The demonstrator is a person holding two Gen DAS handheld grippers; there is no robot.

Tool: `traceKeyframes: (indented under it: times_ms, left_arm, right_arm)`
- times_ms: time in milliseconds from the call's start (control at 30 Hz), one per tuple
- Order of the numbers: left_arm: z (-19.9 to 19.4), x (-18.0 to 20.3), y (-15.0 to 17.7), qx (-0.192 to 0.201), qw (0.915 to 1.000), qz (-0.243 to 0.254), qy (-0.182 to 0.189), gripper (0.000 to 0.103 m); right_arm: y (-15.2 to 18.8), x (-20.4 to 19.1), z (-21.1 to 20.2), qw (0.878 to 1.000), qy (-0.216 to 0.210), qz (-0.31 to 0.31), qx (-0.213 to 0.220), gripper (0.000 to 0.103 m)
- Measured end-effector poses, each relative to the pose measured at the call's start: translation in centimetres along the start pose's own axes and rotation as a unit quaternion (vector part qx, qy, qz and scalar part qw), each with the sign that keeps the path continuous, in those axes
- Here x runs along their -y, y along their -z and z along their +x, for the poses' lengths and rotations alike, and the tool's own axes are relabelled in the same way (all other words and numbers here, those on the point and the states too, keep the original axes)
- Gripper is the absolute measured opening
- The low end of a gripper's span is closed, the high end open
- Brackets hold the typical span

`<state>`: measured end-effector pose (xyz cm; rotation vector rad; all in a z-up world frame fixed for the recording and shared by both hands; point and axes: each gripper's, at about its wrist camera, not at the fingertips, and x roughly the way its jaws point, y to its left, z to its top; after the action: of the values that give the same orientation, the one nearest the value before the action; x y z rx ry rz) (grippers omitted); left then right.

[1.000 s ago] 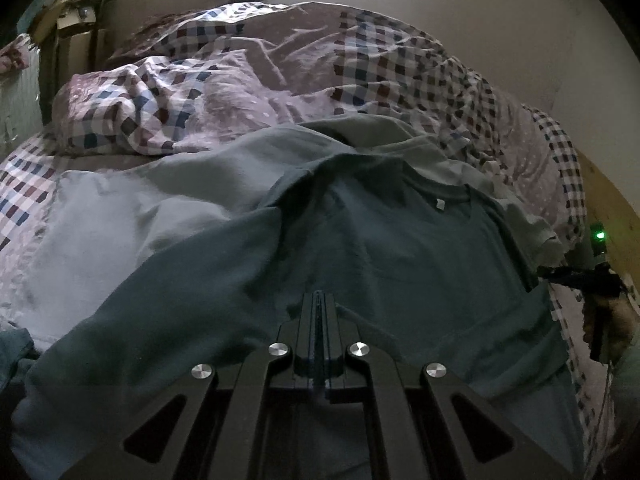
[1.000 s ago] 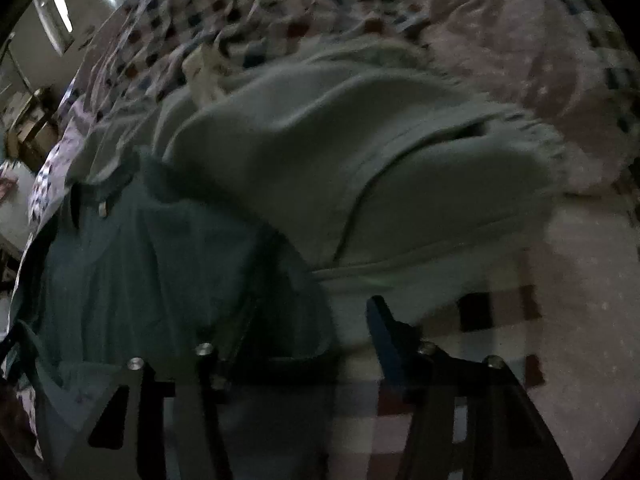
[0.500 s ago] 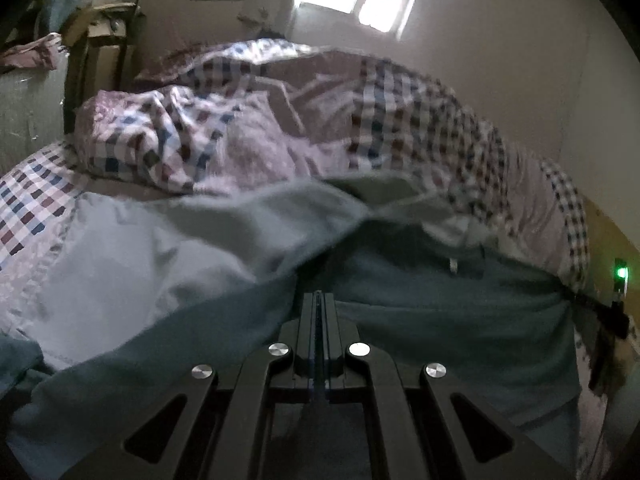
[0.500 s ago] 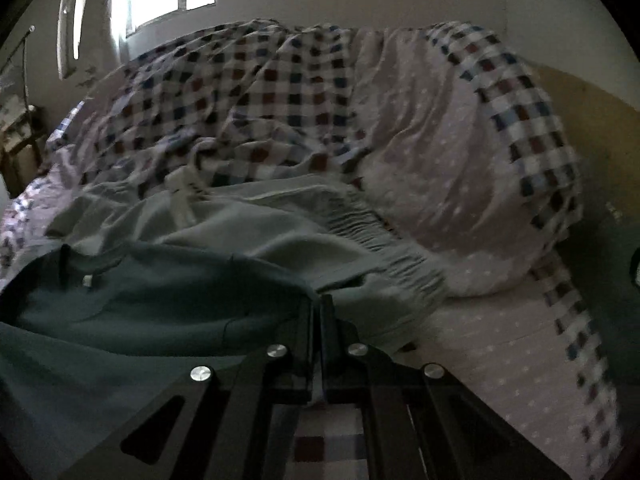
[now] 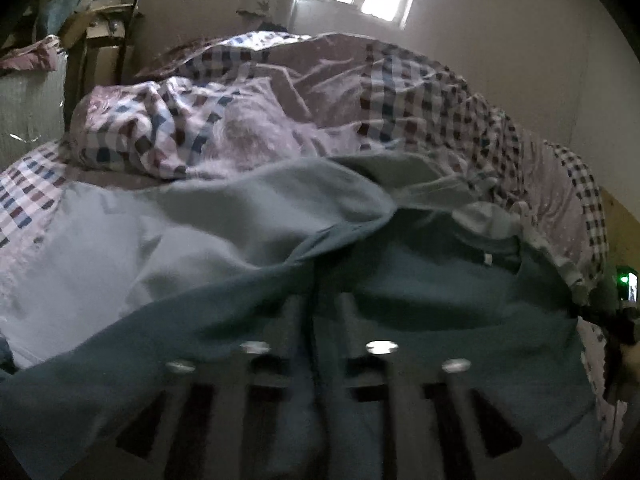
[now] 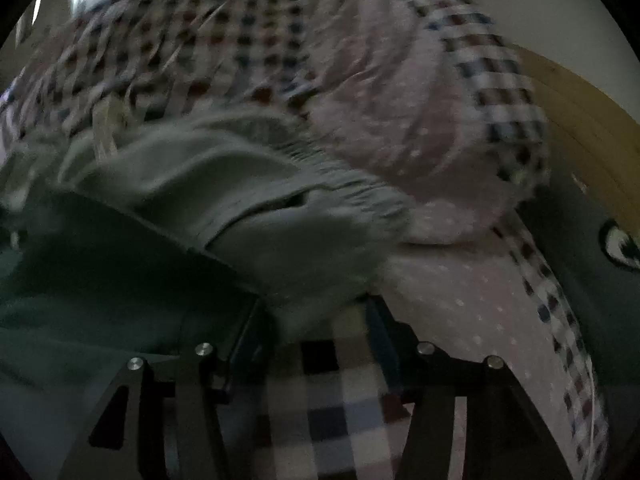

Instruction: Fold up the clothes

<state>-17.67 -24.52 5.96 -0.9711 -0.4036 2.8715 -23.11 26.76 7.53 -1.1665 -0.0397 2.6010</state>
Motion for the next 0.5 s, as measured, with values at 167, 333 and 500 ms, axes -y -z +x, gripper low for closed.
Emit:
traceKeyframes:
  times_ms: [167, 333, 500]
  left_arm:
    - [-1.4, 1.0, -1.1, 0.014, 0.9998, 0.009, -0.01, 0.082]
    - [-4.6, 0.2, -3.4, 0.037, 0.9988, -0.026, -0.016, 0.084]
    - [-9.8, -2.2, -5.6, 0.06, 0.9948, -0.081, -0.015, 0.084]
  right_arm:
    - [3.7, 2.2, -5.6, 0.992, -0.118, 0.039, -0.006, 0.058]
    - [11.0, 2.0, -8.8, 0.99, -0.128, 0.005, -0.059, 0.059]
    - [15.5, 3.0, -13.2, 0.985, -0.152, 0.04, -0.064, 0.059]
